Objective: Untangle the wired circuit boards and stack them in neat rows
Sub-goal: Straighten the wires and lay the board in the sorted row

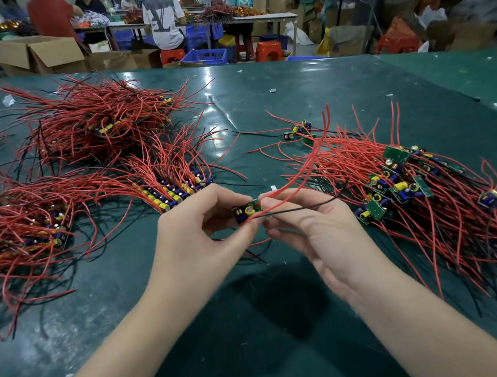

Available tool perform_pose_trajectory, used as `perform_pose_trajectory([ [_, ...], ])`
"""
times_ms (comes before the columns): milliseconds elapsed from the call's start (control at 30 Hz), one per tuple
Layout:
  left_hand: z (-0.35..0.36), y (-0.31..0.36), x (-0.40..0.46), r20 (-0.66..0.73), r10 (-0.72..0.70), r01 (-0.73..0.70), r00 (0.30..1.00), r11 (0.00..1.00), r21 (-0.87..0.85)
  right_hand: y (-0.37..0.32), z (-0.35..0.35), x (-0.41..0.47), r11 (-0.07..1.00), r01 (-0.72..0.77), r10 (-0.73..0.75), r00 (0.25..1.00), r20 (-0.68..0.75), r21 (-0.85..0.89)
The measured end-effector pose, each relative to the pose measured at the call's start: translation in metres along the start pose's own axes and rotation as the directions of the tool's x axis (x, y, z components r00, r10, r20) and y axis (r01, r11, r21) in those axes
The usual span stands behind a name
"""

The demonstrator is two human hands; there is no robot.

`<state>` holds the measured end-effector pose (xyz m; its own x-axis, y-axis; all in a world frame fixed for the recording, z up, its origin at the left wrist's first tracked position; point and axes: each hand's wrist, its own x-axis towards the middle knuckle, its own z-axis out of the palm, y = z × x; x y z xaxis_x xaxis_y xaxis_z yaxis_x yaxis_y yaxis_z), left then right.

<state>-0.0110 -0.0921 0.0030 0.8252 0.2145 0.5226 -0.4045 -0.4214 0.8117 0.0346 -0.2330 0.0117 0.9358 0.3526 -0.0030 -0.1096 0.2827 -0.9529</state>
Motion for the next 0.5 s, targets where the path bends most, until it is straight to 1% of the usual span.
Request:
perform_pose_trajectory([
  [100, -0.0008, -0.0004, -0.0004, 0.022, -0.035, 0.036, 0.999, 0.997, -0.068, -0.0015, -0.0009, 0.0009, 0.999, -0.012, 0.013, 1.000, -0.026, 0.037],
  [267, -0.0024, 0.0001, -0.0004, 0.028, -0.033, 0.035, 0.999, 0.998, -0.057, -0.0061, -0.0073, 0.0027, 0.992, 0.011, -0.005, 0.998, -0.055, 0.123],
  [400, -0.0030, 0.0006, 0.0005, 0.031, -0.056, 0.058, 0.998, 0.996, -0.063, -0.0062, -0.0095, 0.0040, 0.991, 0.036, -0.028, 0.998, -0.059, 0.132],
  [500, -0.0034, 0.0016, 0.0013, 0.021, -0.087, 0.089, 0.996, 0.991, -0.102, -0.0070, -0.0101, 0.0063, 0.992, 0.023, -0.017, 0.999, -0.051, 0.126],
])
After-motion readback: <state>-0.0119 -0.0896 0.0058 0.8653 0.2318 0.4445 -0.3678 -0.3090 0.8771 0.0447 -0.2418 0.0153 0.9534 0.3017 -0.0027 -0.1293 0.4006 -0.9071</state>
